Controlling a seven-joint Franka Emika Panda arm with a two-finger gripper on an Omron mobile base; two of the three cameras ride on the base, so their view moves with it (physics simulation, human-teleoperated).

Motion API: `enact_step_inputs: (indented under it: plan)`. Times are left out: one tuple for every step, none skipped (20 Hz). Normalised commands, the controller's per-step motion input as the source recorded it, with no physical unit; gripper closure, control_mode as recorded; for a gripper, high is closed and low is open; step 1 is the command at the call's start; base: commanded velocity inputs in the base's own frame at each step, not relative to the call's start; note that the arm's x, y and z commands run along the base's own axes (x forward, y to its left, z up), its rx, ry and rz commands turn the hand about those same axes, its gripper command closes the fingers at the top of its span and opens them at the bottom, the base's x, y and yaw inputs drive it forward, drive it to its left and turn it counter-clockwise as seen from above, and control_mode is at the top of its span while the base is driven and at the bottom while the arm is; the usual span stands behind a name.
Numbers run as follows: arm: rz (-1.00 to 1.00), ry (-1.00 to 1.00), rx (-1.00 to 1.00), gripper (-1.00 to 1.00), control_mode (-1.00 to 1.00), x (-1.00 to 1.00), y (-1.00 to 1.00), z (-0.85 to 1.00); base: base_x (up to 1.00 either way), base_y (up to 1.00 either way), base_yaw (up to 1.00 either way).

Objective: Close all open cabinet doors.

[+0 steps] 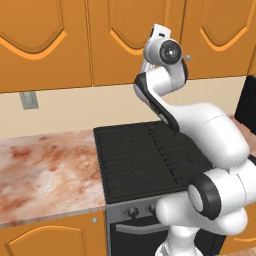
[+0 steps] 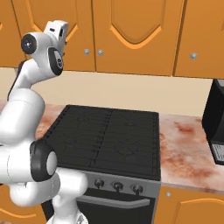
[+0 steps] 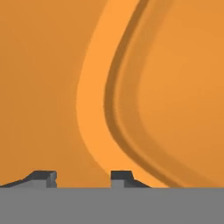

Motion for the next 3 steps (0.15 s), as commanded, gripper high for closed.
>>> enact_step_inputs:
  plan:
    - [0.03, 0.00, 0.00, -1.00, -1.00, 0.25, -0.09, -0.20, 0.00, 0.00, 0.00]
    - [0.03, 0.00, 0.00, -1.00, -1.00, 0.12, -0.04, -0.25, 0.00, 0.00, 0.00]
    - [0.02, 0.00, -0.01, -1.00, -1.00, 0.14, 0.00, -0.25, 0.00, 0.00, 0.00]
